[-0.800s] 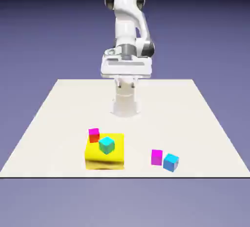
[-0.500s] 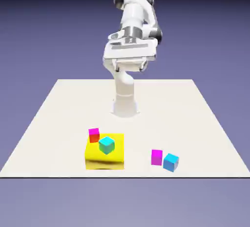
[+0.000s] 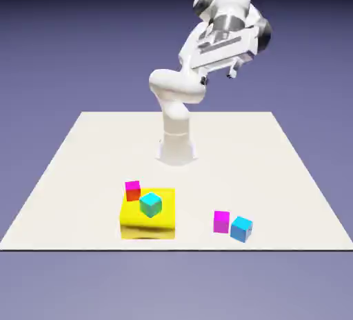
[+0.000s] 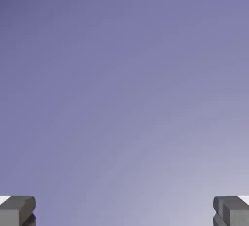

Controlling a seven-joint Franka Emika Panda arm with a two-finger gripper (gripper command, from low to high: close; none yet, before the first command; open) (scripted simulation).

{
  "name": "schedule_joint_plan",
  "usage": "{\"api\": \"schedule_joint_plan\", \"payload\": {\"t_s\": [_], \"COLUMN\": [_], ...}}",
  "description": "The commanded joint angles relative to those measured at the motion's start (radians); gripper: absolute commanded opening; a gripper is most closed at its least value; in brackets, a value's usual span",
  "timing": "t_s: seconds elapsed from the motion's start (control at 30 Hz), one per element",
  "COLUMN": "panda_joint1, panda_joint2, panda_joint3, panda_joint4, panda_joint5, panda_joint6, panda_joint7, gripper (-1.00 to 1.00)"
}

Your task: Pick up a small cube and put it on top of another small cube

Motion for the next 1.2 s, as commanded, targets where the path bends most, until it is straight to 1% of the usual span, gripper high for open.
{"api": "schedule_joint_plan", "payload": {"t_s": [0.0,0.87,0.93,1.07,1.1,1.13,1.17], "panda_joint1": [-0.031,-0.842,-0.851,-0.896,-0.896,-0.896,-0.883], "panda_joint2": [-0.012,-0.319,-0.323,-0.339,-0.339,-0.339,-0.334], "panda_joint3": [0.036,0.979,0.989,1.120,1.120,1.120,1.084], "panda_joint4": [0.019,0.499,0.505,0.454,0.454,0.454,0.468], "panda_joint5": [0.016,0.441,0.446,0.478,0.478,0.478,0.469], "panda_joint6": [-0.024,-0.654,-0.661,-0.516,-0.516,-0.516,-0.556], "panda_joint7": [0.041,1.109,1.121,1.118,1.118,1.118,1.119], "gripper": [0.00,0.00,0.00,0.00,-1.00,-1.00,-1.00]}}
